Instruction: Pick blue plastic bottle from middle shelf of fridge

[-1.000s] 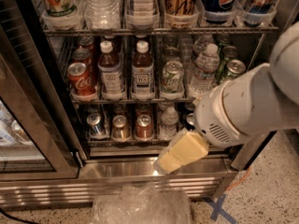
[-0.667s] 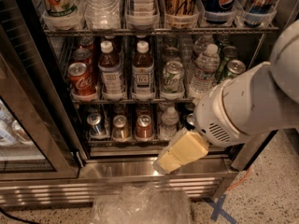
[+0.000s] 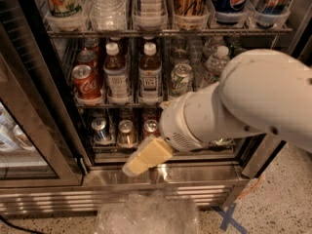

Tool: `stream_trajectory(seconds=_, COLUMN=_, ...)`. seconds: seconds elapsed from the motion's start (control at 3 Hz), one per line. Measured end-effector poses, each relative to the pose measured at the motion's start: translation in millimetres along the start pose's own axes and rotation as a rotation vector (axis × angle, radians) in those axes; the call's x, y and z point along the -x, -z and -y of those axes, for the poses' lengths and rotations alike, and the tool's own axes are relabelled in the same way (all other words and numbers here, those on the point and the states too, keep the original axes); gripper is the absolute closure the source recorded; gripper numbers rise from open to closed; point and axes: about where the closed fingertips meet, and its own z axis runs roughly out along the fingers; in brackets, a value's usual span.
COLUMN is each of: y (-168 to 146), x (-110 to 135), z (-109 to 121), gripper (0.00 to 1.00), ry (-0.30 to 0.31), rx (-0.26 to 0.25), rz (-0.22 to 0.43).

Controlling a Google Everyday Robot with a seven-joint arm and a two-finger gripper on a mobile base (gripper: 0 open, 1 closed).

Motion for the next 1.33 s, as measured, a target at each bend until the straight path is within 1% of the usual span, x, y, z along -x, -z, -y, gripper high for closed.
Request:
stream_trajectory(seconds=0.33, y=-61, x=46, z=-1, gripper=0.0, ry=0.09, rx=0.059, rz=0.129)
stream_trajectory(seconds=0.67, y=-97, x=79, z=-17, gripper=0.0, ry=0.129, rx=0.073, rz=0.248)
stream_trajectory(seconds=1.0, y=-114, x=104, z=-44, gripper=0.0, ry=0.128, rx=0.058, rz=0.358)
stream_trajectory(seconds=1.33, y=-115, x=117, z=-60, gripper=0.0, ry=0.066, rx=0.013, rz=0.444)
